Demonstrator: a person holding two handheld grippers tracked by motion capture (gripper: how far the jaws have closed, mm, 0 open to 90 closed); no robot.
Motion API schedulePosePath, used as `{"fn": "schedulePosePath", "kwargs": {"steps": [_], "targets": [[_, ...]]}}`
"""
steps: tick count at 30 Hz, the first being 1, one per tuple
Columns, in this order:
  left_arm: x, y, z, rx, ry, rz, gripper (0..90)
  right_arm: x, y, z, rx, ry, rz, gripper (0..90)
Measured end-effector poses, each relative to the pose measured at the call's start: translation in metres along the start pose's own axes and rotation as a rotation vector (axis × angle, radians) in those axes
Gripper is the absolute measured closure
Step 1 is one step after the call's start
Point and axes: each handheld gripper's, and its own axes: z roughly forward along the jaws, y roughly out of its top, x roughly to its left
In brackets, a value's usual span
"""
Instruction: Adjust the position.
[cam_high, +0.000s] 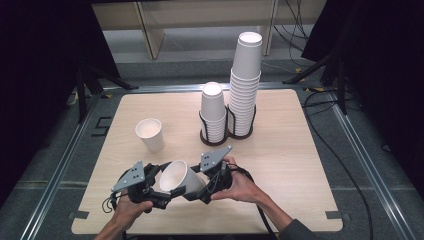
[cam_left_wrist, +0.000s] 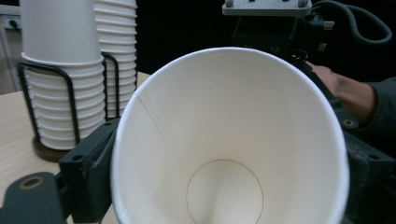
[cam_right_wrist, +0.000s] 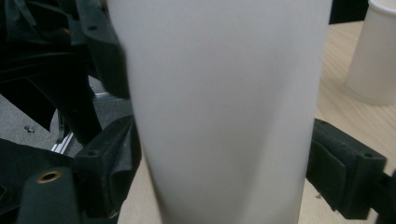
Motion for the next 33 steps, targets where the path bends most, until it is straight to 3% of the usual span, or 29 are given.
{"fn": "schedulePosePath", "kwargs": {"steps": [3,6,9,12,18,20,21,26,30,31,33], "targets": [[0.004,0.001,-0.004,-0.006,0.012,0.003,12.9,-0.003,-0.004,-0.004,0.012,-0.017,0.019,15.4],[0.007,0.004,-0.008,0.019,0.052,0.020,13.1,-0.007,-0.007,-0.012,0.032,-0.065,0.008,15.5],[0.010,0.006,-0.011,0.049,0.102,0.048,13.0,-0.008,-0.010,-0.020,0.047,-0.092,0.033,15.8],[0.014,0.008,-0.015,0.113,0.185,0.105,12.9,-0.011,-0.013,-0.026,0.054,-0.119,0.032,16.3],[0.026,0.009,-0.021,0.227,0.305,0.160,12.8,-0.013,-0.016,-0.034,0.056,-0.152,0.029,17.5],[0.033,0.007,-0.024,0.229,0.329,0.137,12.8,-0.014,-0.017,-0.035,0.062,-0.164,0.026,17.7],[0.037,0.008,-0.026,0.248,0.354,0.141,12.9,-0.012,-0.018,-0.037,0.070,-0.162,0.071,17.9],[0.046,0.005,-0.032,0.284,0.436,0.128,12.8,-0.016,-0.019,-0.039,0.065,-0.174,0.033,18.5],[0.054,0.002,-0.035,0.311,0.473,0.102,12.7,-0.016,-0.021,-0.040,0.065,-0.175,0.038,18.5],[0.055,0.001,-0.035,0.312,0.481,0.095,12.6,-0.015,-0.022,-0.042,0.071,-0.184,0.058,18.5],[0.059,-0.001,-0.036,0.314,0.493,0.082,12.6,-0.018,-0.023,-0.043,0.072,-0.193,0.045,18.6]]}}
